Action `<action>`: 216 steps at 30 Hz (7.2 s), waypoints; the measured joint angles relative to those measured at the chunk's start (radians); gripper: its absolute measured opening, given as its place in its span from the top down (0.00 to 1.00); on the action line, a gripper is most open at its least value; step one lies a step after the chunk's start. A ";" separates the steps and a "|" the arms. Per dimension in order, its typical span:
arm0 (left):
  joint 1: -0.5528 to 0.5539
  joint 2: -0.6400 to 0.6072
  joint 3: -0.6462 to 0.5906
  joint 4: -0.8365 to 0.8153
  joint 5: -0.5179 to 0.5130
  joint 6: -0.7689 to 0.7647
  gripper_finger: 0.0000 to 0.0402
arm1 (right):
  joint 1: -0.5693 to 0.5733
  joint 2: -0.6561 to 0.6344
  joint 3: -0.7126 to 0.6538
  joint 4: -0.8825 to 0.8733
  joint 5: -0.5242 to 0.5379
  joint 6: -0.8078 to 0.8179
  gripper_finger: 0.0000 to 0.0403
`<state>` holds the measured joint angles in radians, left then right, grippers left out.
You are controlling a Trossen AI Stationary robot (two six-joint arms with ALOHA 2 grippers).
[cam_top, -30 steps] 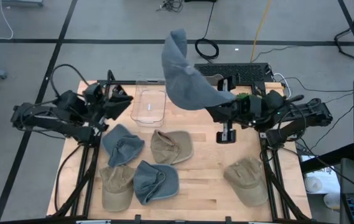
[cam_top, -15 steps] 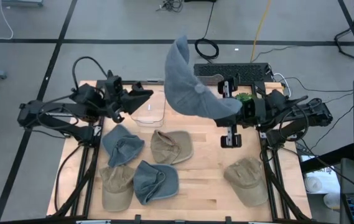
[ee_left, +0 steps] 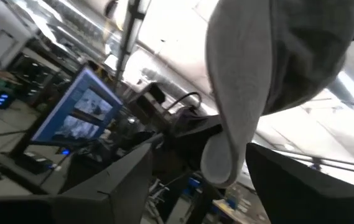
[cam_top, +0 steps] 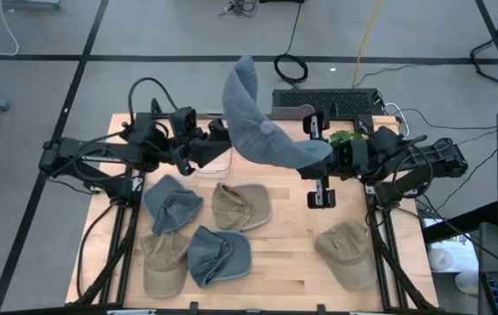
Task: Pick & Place hat
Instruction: Put the top right blue cap into the right transparent bin
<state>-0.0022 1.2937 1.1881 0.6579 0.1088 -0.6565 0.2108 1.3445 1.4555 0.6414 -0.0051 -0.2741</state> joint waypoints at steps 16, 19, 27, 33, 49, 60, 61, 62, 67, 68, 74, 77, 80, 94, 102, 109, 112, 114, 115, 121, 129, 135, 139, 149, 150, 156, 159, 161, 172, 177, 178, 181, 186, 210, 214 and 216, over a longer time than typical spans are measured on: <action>-0.014 0.097 0.134 0.000 0.123 -0.032 0.49 | 0.001 0.000 0.000 -0.023 0.000 0.026 1.00; -0.012 0.096 0.136 0.006 0.122 -0.034 0.62 | 0.001 0.000 0.000 -0.021 0.000 0.026 1.00; -0.013 0.094 0.136 0.069 0.171 0.015 0.96 | 0.000 0.000 0.000 -0.017 0.004 0.028 1.00; -0.013 0.094 0.136 0.066 0.179 0.047 0.93 | 0.000 0.000 0.000 -0.022 0.004 0.027 0.97; 0.016 -0.018 0.134 -0.020 0.263 0.142 0.98 | 0.014 -0.073 0.000 -0.262 0.145 -0.063 0.55; 0.055 -0.195 0.135 -0.455 0.272 0.333 0.98 | 0.074 -0.165 0.000 -0.414 0.371 -0.042 0.36; 0.059 -0.206 0.135 -0.491 0.267 0.344 0.98 | 0.077 -0.171 0.000 -0.415 0.376 -0.029 0.36; 0.063 -0.217 0.135 -0.528 0.258 0.353 0.98 | 0.079 -0.178 0.000 -0.415 0.376 -0.016 0.36; 0.093 -0.265 0.135 -0.691 0.235 0.387 0.98 | 0.079 -0.213 0.000 -0.420 0.377 0.086 0.36; 0.098 -0.272 0.135 -0.719 0.230 0.388 0.98 | 0.079 -0.218 0.000 -0.428 0.377 0.105 0.36; 0.128 -0.294 0.135 -0.826 0.227 0.401 0.98 | 0.079 -0.230 0.000 -0.487 0.424 0.187 0.34; 0.137 -0.294 0.135 -0.848 0.221 0.400 0.98 | 0.077 -0.223 0.000 -0.487 0.425 0.212 0.33; 0.141 -0.292 0.135 -0.863 0.219 0.400 0.98 | 0.066 -0.216 0.000 -0.493 0.423 0.239 0.32; 0.140 -0.273 0.135 -0.865 0.203 0.416 0.98 | 0.064 -0.159 0.000 -0.429 0.367 0.307 0.32; 0.140 -0.259 0.135 -0.870 0.193 0.419 0.98 | 0.059 -0.105 0.042 -0.426 0.341 0.299 0.32; 0.137 -0.227 0.135 -0.877 0.194 0.427 0.98 | 0.059 -0.090 0.043 -0.430 0.340 0.297 0.34; 0.137 -0.222 0.134 -0.882 0.193 0.427 0.98 | 0.059 -0.090 0.043 -0.430 0.340 0.305 0.38; 0.137 -0.215 0.135 -0.871 0.194 0.427 0.98 | 0.059 -0.090 0.043 -0.431 0.341 0.312 0.42; 0.137 -0.214 0.135 -0.874 0.194 0.427 0.98 | 0.059 -0.090 0.043 -0.433 0.341 0.313 0.44; 0.137 -0.215 0.135 -0.836 0.194 0.426 0.98 | 0.059 -0.090 0.043 -0.444 0.345 0.314 0.61; 0.137 -0.216 0.135 -0.844 0.202 0.426 0.98 | 0.059 -0.090 0.043 -0.444 0.346 0.243 0.85; 0.137 -0.212 0.135 -0.843 0.203 0.407 0.93 | 0.059 -0.090 0.043 -0.436 0.347 0.230 0.97; 0.137 -0.212 0.135 -0.843 0.205 0.390 0.82 | 0.059 -0.090 0.043 -0.437 0.344 0.231 0.98; 0.151 -0.219 0.135 -0.869 0.206 0.366 0.62 | 0.109 -0.123 0.043 -0.491 0.344 0.256 0.99; 0.154 -0.226 0.135 -0.881 0.206 0.367 0.60 | 0.121 -0.129 0.043 -0.507 0.346 0.256 0.99; 0.175 -0.268 0.134 -0.942 0.206 0.387 0.53 | 0.201 -0.163 0.043 -0.512 0.431 0.313 0.99; 0.179 -0.291 0.134 -0.952 0.206 0.389 0.52 | 0.233 -0.174 0.043 -0.515 0.454 0.366 0.99; 0.179 -0.307 0.134 -0.952 0.205 0.390 0.52 | 0.248 -0.178 0.043 -0.512 0.456 0.394 0.99; 0.177 -0.363 0.134 -0.946 0.204 0.389 0.55 | 0.325 -0.176 0.043 -0.512 0.679 0.438 0.99; 0.177 -0.372 0.134 -0.944 0.204 0.388 0.53 | 0.329 -0.175 0.043 -0.511 0.897 0.359 0.99; 0.177 -0.372 0.134 -0.944 0.204 0.387 0.52 | 0.320 -0.176 0.043 -0.510 0.935 0.335 0.99; 0.177 -0.373 0.134 -0.944 0.204 0.387 0.52 | 0.282 -0.176 0.043 -0.507 1.012 0.264 0.99; 0.177 -0.373 0.134 -0.944 0.204 0.390 0.54 | 0.198 -0.190 0.043 -0.488 1.026 0.180 0.99; 0.177 -0.372 0.134 -0.939 0.203 0.423 0.58 | -0.318 -0.093 0.045 -0.503 1.028 -0.072 0.99; 0.177 -0.372 0.134 -0.939 0.203 0.430 0.60 | -0.384 -0.053 0.045 -0.558 1.028 -0.135 0.99; 0.177 -0.372 0.134 -0.940 0.203 0.447 0.61 | -0.417 -0.038 0.045 -0.599 1.023 -0.150 0.99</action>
<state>0.1745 0.9218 1.3224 -0.2823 0.3121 -0.2099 -0.2063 1.3063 1.5002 0.0420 1.0175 -0.4246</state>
